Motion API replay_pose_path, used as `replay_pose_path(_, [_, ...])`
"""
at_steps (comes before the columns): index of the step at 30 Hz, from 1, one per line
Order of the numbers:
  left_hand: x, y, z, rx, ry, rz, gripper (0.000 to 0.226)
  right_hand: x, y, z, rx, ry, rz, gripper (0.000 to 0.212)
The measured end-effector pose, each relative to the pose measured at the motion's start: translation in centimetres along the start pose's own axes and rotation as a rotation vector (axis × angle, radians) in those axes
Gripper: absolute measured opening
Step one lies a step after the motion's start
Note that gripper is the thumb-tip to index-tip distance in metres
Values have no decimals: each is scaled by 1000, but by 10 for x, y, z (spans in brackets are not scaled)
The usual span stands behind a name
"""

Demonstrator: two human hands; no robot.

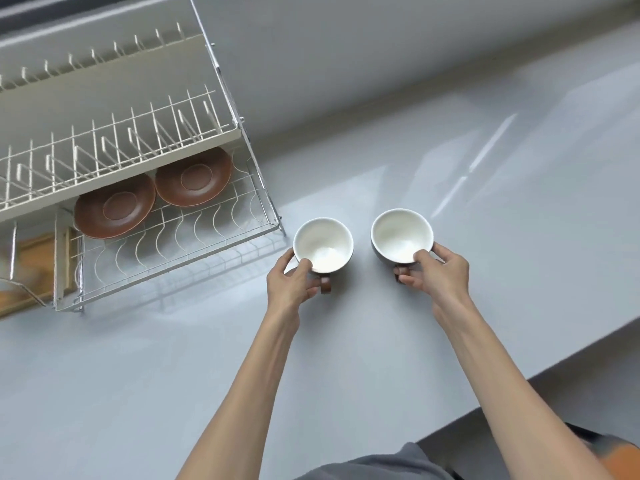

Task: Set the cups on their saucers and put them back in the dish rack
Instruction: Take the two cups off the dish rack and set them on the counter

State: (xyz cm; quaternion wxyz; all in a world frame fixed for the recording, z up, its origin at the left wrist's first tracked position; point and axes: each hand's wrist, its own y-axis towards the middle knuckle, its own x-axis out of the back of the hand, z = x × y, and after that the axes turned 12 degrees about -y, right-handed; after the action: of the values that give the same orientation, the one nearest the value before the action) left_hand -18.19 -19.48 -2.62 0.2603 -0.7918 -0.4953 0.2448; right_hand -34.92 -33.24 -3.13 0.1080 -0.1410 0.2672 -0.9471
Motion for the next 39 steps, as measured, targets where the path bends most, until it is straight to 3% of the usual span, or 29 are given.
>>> replay_pose_path(16, [-25,19,1,-6,8,41,54,3,28,0,-21,-31,6,36])
replay_pose_path(24, [-16,20,2,-14,72,124,53,12,27,5,18,-181,122,26])
replay_pose_path(28, [-6,19,-5,-32,223,193,51,14,20,11,66,-402,65,32])
replay_pose_path(33, [23,15,-19,-54,464,266,51,6,-5,25,230,-928,-21,41])
replay_pose_path(36, [47,10,-30,-99,614,279,49,-4,-21,32,291,-1069,20,55])
replay_pose_path(39, [74,5,-45,-133,803,285,49,-16,-39,41,389,-1214,116,48])
